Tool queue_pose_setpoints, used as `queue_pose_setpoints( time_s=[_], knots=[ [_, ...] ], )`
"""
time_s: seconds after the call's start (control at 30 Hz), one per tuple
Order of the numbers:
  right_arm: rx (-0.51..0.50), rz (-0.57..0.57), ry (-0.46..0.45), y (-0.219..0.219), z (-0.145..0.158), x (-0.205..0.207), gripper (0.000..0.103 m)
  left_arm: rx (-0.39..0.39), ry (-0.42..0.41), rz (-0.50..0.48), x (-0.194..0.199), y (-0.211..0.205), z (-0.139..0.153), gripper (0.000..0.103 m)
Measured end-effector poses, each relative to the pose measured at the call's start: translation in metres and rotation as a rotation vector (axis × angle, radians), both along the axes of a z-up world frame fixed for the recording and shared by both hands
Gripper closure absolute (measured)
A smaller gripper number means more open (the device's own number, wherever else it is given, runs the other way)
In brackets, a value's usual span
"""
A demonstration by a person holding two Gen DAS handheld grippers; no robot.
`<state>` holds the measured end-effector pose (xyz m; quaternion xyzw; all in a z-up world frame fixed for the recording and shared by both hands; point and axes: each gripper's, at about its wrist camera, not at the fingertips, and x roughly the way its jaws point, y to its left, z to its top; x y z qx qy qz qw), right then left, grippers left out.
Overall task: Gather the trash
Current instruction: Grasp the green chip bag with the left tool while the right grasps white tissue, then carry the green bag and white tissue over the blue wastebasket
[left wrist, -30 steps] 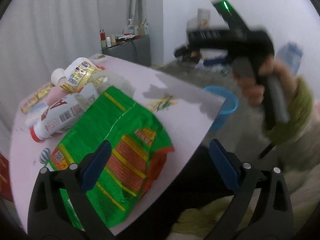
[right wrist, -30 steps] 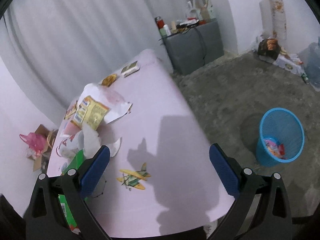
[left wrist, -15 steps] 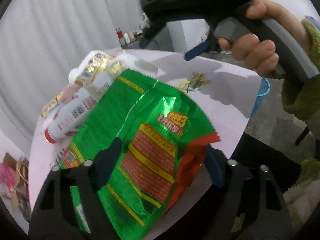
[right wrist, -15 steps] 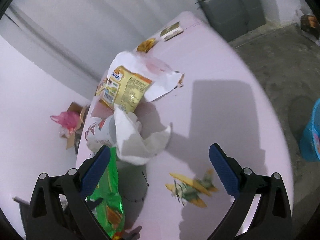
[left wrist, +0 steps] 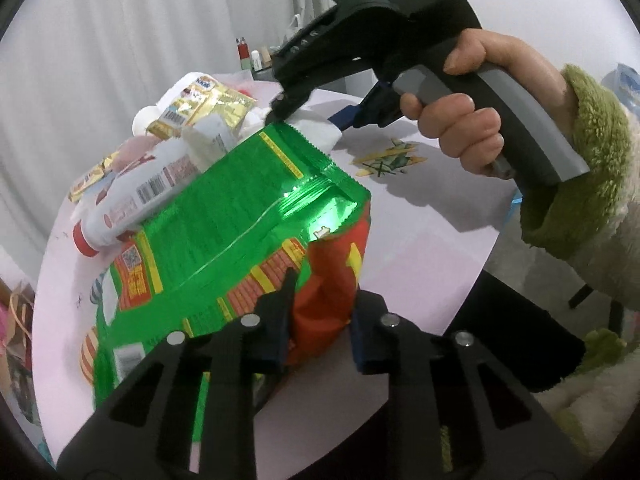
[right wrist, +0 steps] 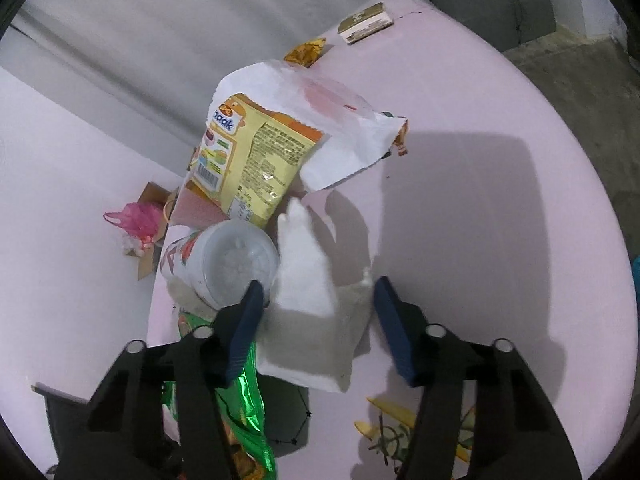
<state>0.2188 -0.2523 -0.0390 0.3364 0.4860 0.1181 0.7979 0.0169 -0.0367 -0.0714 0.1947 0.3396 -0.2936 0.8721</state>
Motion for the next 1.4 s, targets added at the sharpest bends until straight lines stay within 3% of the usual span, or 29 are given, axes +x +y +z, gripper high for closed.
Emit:
queue_pose_setpoints(
  time_s=[0.17, 0.33, 0.87, 1.2, 1.4],
  knots=[
    [0.002, -0.033, -0.004, -0.005, 0.003, -0.01, 0.08, -0.017, -0.017, 0.018, -0.006, 0.007, 0.004, 0.083],
    [-0.004, -0.061, -0.024, -0.008, 0.008, -0.019, 0.089, -0.037, -0.03, 0.047, -0.011, 0.017, 0.011, 0.084],
    [0.068, -0.144, -0.148, -0.03, 0.046, -0.079, 0.095, -0.109, -0.149, 0.129, -0.027, 0.033, 0.057, 0.085],
    [0.105, -0.167, -0.244, -0.041, 0.076, -0.111, 0.095, -0.14, -0.268, 0.127, -0.04, 0.033, 0.1, 0.085],
    [0.113, -0.212, -0.289, -0.055, 0.088, -0.129, 0.095, -0.197, -0.295, 0.096, -0.042, 0.028, 0.13, 0.085]
  ],
)
